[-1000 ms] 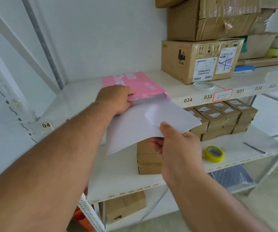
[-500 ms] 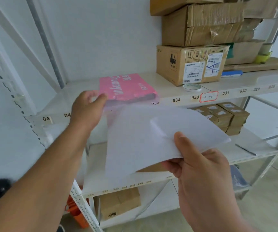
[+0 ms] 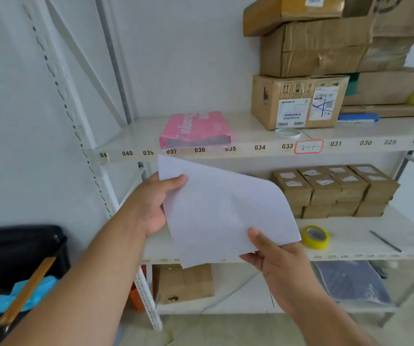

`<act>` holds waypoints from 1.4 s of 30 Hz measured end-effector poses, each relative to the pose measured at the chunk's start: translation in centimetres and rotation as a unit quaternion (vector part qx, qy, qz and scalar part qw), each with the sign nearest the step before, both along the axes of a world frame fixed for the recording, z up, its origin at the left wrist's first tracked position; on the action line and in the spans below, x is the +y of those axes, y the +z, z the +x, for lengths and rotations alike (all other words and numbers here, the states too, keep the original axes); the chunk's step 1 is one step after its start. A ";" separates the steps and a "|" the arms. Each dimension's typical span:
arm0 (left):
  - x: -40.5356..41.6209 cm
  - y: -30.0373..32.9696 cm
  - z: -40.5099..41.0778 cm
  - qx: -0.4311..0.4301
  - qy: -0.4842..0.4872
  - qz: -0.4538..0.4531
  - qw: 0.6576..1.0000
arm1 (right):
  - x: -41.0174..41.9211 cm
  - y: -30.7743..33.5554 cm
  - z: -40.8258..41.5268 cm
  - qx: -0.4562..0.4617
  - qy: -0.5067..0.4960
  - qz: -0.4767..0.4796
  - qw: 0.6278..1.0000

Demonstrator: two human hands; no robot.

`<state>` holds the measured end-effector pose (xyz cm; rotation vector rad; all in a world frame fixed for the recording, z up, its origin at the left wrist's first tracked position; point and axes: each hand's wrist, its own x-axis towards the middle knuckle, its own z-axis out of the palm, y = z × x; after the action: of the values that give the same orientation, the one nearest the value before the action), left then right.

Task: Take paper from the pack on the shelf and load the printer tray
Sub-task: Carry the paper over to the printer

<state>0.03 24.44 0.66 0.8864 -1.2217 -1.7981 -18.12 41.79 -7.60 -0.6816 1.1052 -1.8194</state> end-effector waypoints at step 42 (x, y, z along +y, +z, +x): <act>12.2 -8.0 -17.0 -0.039 -0.311 -0.144 0.939 | 16.8 -0.6 -6.6 0.085 -0.417 0.136 0.895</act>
<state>-16.97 36.65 -7.36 0.4253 -1.9144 -1.9854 -24.68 58.56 -8.21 -0.1874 1.9328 -2.2462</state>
